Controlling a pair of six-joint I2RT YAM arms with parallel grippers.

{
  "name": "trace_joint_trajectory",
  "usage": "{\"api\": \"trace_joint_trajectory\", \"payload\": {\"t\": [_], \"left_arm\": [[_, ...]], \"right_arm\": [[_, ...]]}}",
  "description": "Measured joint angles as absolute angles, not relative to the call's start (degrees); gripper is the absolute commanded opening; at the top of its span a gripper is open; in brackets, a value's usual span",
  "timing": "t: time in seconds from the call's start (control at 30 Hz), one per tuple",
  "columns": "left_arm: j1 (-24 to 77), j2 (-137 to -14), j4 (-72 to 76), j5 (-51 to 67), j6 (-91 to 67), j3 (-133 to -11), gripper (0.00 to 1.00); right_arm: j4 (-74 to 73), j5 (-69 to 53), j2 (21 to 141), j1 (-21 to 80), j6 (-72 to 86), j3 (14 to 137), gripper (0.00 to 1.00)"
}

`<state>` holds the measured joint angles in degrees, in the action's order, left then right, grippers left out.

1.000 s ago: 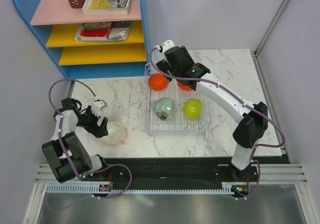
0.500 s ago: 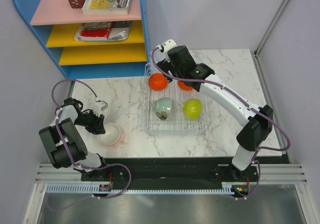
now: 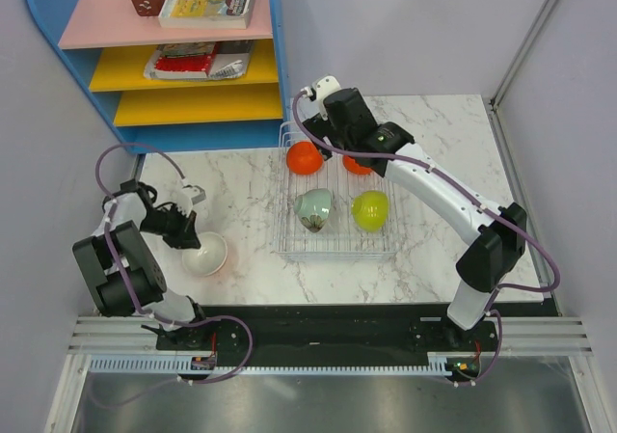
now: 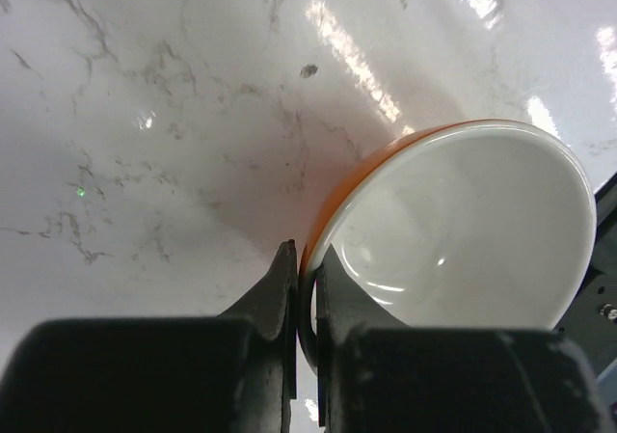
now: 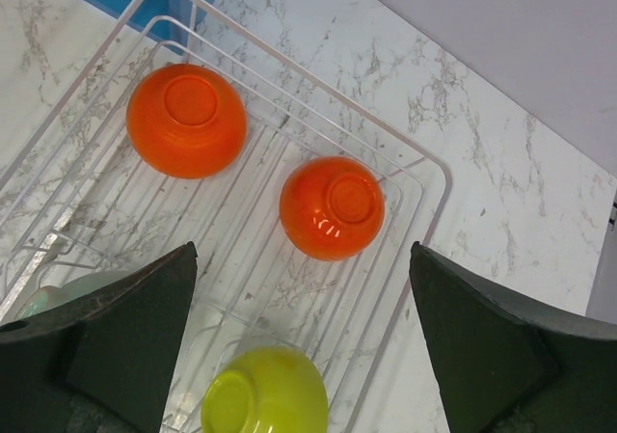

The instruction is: Load the bowls into the dish rack

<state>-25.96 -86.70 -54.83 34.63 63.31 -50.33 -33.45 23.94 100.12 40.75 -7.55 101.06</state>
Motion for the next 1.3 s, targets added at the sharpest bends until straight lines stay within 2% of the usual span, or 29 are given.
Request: {"api": "trace_joint_trajectory", "payload": {"t": [0.2,0.43,0.6,0.8,1.0,1.3], "left_arm": [[-24.4,-86.6,-62.3,44.3,64.5,-62.2,0.02],[-13.1,-84.8,-64.9,57.6,62.7,-75.4,0.02],[-2.7,-84.9,-57.1,61.9,54.5,-78.7,0.02],[6.7,-92.7,-49.3,61.5,45.7,-87.5,0.02],[10.7,-101.3,-46.0,59.7,41.2,-95.1,0.02],[14.3,-104.4,-45.2,57.4,39.0,-99.0,0.02]], "right_arm": [[-34.3,14.5,100.1,39.1,-4.1,101.1,0.98],[-29.6,-11.0,97.6,29.1,9.5,95.1,0.98],[-20.7,-27.5,96.9,22.8,22.4,86.8,0.98],[-8.1,-42.5,97.0,23.3,35.1,79.9,0.98],[3.5,-49.9,97.1,23.5,43.9,74.4,0.98],[11.9,-53.9,97.1,23.4,50.8,72.1,0.98]]}}
